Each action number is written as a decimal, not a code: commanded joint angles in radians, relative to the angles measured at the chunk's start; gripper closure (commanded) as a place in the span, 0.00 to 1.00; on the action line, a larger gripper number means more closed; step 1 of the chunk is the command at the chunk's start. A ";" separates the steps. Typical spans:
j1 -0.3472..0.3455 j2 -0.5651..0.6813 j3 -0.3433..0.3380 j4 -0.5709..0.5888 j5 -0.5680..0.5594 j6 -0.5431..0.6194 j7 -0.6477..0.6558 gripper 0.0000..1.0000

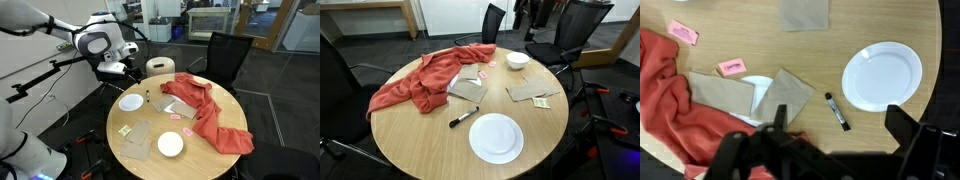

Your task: Place the black marker in the white bowl

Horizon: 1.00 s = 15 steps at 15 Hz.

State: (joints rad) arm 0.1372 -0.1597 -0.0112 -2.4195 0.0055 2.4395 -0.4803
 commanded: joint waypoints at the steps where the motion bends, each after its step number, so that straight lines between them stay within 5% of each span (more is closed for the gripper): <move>1: 0.018 0.078 0.024 0.047 0.055 0.089 -0.061 0.00; 15: 0.010 0.179 0.054 0.107 0.052 0.114 -0.115 0.00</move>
State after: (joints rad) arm 0.1565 -0.0560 0.0220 -2.3706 0.0505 2.5337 -0.5381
